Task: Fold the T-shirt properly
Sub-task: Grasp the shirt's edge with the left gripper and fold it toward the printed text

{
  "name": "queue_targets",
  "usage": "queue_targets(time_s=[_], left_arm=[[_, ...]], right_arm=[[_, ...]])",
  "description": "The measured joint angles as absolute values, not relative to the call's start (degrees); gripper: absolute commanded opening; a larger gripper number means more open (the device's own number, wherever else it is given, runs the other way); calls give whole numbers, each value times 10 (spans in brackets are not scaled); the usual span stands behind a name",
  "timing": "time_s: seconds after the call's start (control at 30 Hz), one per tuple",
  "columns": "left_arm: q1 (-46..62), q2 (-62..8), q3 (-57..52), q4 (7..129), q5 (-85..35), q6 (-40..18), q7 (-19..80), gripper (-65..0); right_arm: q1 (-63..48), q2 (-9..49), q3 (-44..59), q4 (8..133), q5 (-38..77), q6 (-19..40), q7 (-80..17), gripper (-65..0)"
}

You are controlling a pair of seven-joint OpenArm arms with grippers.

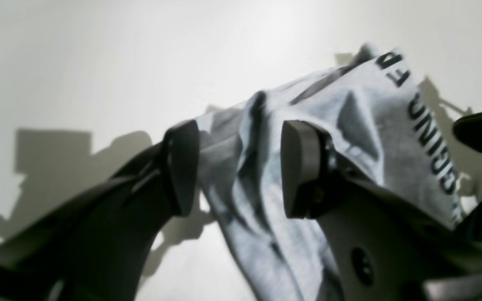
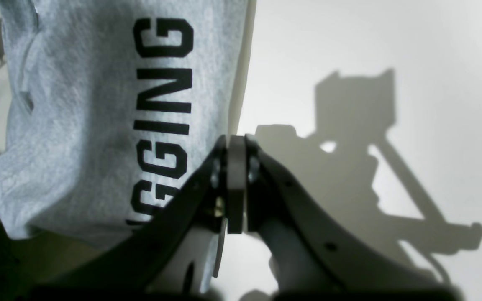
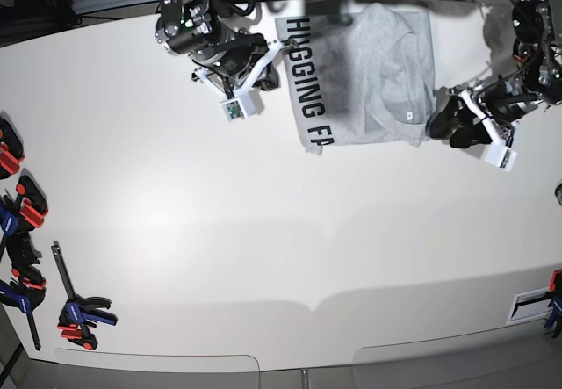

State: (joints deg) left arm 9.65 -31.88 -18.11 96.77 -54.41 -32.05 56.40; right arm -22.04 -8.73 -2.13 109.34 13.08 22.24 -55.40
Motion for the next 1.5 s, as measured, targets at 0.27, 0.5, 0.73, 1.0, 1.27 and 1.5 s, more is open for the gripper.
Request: queue_targets(time_s=[0.27,0.5,0.73,1.0,1.27,1.5], left_arm=[[95,-302,-115,966,-510,-321,556,-392],[91,-302,-81,966,-460,-294,509,-650],[90,-302,-82,966,-382,-250,487,-650],[90,-302,-82,966,-309,-186,462,-650],[90,-303,-83,966,-297,-185,467,-650],[90,-303,-146,978,-319,-184,472,-404]], right_arm=[[-220,-87,-21,1093,131,222,-554,-650],[-220,-87,-21,1093,131,222,-554,-650],[-220,-87,-21,1093,131,222,-554,-650],[-220,-87,-21,1093,131,222,-554,-650],[-220,-87,-21,1093,131,222,-554,-650],[-219,-87,-22,1177,131,223,-552,-650]])
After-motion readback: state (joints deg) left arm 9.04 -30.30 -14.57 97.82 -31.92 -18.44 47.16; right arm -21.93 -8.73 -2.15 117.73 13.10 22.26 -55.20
